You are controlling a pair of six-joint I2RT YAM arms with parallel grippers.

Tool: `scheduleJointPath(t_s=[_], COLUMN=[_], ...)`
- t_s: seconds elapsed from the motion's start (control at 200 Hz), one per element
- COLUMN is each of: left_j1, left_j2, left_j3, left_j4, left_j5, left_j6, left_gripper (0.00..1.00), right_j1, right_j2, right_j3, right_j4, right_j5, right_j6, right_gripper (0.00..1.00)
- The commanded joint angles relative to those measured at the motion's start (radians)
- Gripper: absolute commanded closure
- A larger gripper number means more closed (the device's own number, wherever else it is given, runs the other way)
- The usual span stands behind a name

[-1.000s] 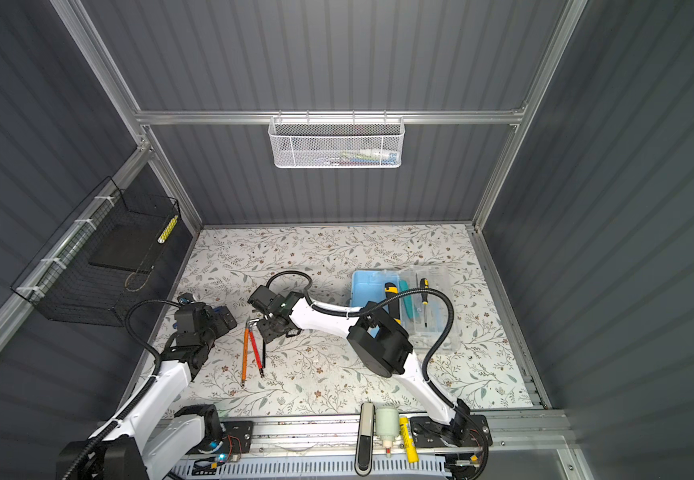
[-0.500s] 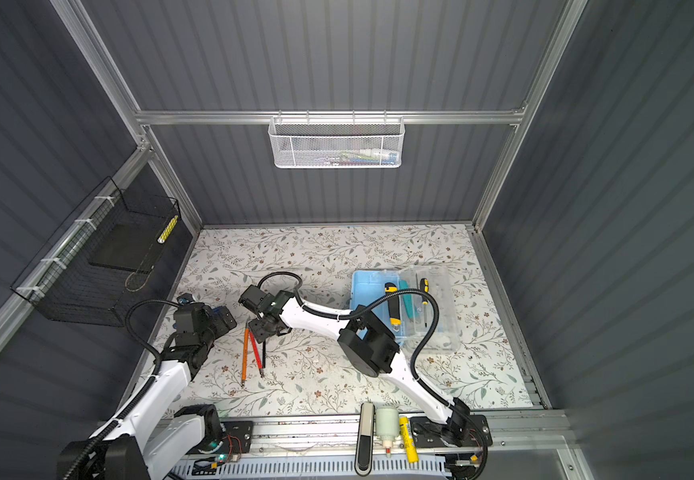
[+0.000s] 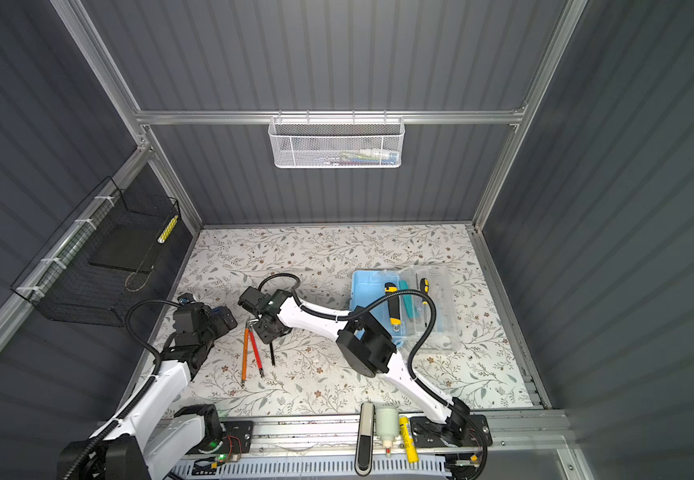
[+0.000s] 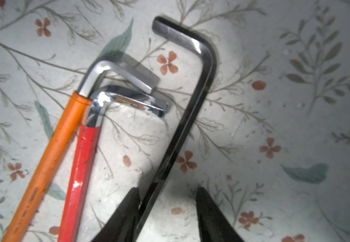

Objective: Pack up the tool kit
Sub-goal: 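Grasp the black hex key with the right gripper and lift it, then carry the black hex key over the blue box with the right gripper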

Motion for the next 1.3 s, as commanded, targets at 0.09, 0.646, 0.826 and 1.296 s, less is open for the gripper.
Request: scheduleJointPath(t_s=[0.09,0.646,0.826,1.296], left_j1=[0.013,0.015,0.015,0.015], left_j2=[-0.006,0.008,0.008,0.015], left_j3=[0.018,0.023,0.023,0.026], left_j4=[0.010,0.016,0.018,0.019], left_j5=[0.007,0.024,0.026,0.032], left_j6=[-0.011,-0.002,0.000,0.003], left_gripper=[0.01,0.01,0.01,0.01], right_j1=[-0.003,-0.060,-0.086,-0.185], right_j2=[0.036,0.032,-0.052,-0.440], right_j3=[0.012,-0.001,-0.116,-0.441], right_j4=[-0.096,-0.088,-0.005,0.121], right_j5=[0.050,0.038,0.050,0.169], right_j6=[-0.038,0.085,0.122,0.171], right_gripper=[0.63,0.87,0.95,1.00])
